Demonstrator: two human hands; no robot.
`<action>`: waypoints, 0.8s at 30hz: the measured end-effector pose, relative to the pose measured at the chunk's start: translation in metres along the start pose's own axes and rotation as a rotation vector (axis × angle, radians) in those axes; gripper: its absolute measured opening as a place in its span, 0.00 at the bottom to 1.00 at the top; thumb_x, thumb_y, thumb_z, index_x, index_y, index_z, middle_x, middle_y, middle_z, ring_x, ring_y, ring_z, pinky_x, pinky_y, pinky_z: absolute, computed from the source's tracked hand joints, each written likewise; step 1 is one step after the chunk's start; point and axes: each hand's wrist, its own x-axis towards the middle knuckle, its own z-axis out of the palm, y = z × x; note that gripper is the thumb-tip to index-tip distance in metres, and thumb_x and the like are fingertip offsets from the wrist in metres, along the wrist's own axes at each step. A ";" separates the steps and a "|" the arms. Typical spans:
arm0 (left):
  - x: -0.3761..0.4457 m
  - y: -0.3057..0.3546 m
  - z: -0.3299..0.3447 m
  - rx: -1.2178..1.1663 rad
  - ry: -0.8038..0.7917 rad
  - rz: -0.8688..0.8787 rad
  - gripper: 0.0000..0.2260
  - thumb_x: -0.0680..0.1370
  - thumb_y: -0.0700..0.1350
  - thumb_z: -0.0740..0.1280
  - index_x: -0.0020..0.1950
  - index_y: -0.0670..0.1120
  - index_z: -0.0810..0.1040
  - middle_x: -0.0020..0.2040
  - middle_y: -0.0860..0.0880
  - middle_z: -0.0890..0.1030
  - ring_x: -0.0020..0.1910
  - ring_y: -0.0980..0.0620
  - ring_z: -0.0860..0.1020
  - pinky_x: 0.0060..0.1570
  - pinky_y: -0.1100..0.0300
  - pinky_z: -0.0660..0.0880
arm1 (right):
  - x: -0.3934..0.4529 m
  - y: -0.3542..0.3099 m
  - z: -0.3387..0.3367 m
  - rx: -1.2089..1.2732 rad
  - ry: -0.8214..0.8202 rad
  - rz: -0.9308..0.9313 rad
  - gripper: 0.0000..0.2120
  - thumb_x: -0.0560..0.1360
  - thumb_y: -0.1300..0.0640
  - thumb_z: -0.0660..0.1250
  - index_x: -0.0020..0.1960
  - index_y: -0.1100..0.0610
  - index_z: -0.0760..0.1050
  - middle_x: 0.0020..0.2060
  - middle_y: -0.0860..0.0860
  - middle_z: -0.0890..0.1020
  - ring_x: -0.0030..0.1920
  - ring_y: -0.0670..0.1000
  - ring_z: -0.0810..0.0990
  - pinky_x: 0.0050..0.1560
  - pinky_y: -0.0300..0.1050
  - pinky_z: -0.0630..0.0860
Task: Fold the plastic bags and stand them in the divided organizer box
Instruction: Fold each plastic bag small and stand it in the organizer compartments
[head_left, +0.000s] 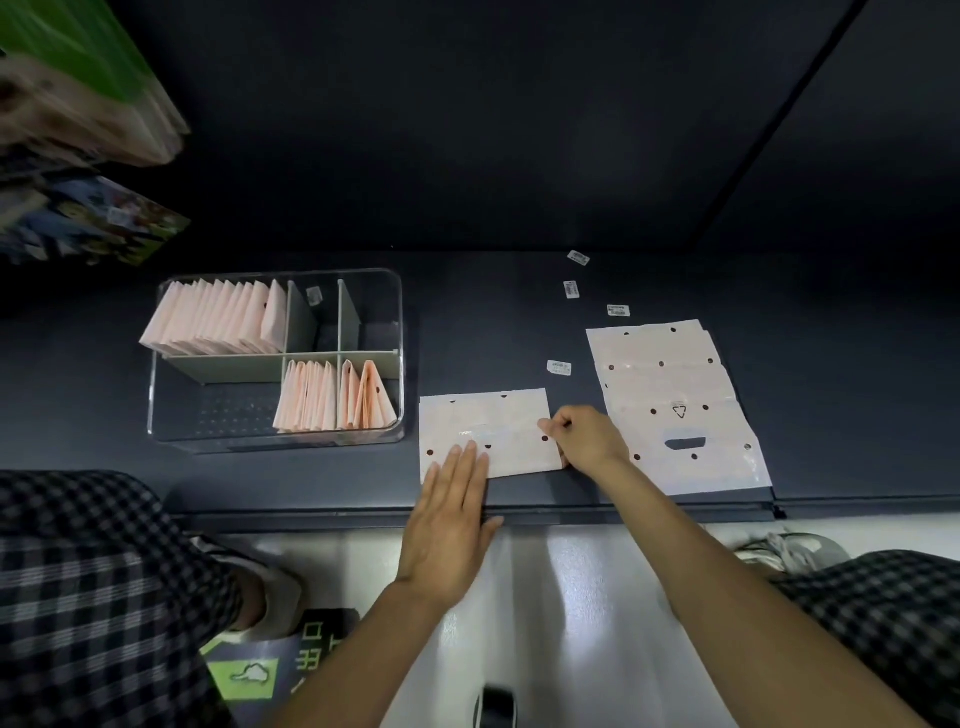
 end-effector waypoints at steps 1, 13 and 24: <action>-0.001 -0.002 0.003 0.018 -0.044 -0.003 0.32 0.77 0.54 0.65 0.75 0.40 0.59 0.75 0.43 0.59 0.74 0.42 0.56 0.71 0.42 0.56 | 0.000 0.000 0.000 0.003 -0.002 0.007 0.15 0.78 0.46 0.61 0.35 0.51 0.70 0.36 0.52 0.81 0.44 0.55 0.79 0.45 0.45 0.74; -0.003 -0.014 0.016 0.170 -0.264 0.014 0.34 0.78 0.66 0.45 0.71 0.55 0.26 0.73 0.44 0.28 0.71 0.44 0.27 0.72 0.52 0.31 | -0.036 -0.004 0.028 -0.490 0.656 -0.527 0.08 0.72 0.54 0.70 0.47 0.58 0.78 0.40 0.55 0.81 0.38 0.57 0.80 0.36 0.46 0.75; -0.013 -0.031 0.007 0.166 -0.236 -0.021 0.30 0.75 0.67 0.35 0.72 0.57 0.28 0.74 0.45 0.30 0.73 0.45 0.30 0.71 0.50 0.32 | -0.058 0.054 0.024 -0.847 0.296 -0.813 0.23 0.79 0.47 0.51 0.64 0.56 0.76 0.66 0.50 0.75 0.67 0.52 0.72 0.67 0.55 0.69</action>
